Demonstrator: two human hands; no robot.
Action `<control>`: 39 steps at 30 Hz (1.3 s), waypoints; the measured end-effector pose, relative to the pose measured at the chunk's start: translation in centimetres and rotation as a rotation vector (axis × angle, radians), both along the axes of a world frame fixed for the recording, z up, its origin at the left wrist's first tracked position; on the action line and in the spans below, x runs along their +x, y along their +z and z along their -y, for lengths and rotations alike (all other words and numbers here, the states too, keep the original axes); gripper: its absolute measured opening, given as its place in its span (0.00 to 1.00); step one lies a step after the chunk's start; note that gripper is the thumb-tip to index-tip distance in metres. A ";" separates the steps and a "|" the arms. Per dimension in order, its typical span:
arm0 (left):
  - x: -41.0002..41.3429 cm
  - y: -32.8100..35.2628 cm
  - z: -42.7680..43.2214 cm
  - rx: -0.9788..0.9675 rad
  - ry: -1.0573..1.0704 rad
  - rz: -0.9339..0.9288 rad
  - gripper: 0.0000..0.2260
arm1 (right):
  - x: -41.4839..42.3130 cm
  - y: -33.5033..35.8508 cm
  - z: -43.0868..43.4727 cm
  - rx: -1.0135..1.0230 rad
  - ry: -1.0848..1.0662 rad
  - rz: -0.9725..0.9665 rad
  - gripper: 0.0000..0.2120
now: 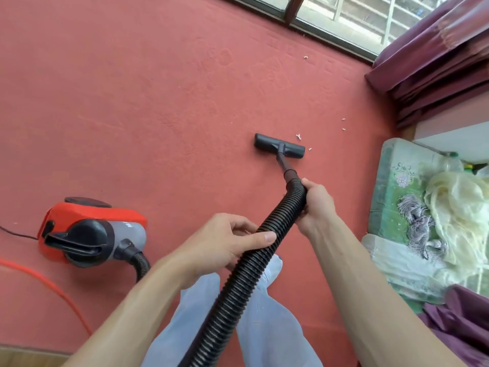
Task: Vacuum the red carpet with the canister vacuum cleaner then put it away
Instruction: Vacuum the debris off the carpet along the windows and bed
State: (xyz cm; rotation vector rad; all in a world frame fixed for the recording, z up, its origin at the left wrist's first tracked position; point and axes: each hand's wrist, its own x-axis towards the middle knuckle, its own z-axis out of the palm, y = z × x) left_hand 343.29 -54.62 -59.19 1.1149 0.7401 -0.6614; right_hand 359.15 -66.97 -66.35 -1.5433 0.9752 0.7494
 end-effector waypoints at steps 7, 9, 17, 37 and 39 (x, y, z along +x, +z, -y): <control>3.3 2.3 -1.8 -0.011 -0.074 0.126 0.18 | 1.5 2.5 3.2 0.084 -0.139 -0.056 0.18; 4.3 2.2 -2.4 0.006 -0.112 0.135 0.18 | 1.5 2.4 3.7 0.108 -0.198 -0.060 0.14; 9.0 -2.3 0.6 0.096 -0.221 0.049 0.18 | 4.7 -3.9 6.9 0.117 -0.209 -0.095 0.11; 19.9 -5.6 2.2 -0.069 -0.288 0.006 0.16 | 14.7 -5.3 6.7 0.178 -0.028 -0.064 0.12; 19.7 -4.7 0.9 -0.166 -0.318 0.047 0.15 | 13.9 -3.3 7.0 0.219 -0.058 -0.069 0.14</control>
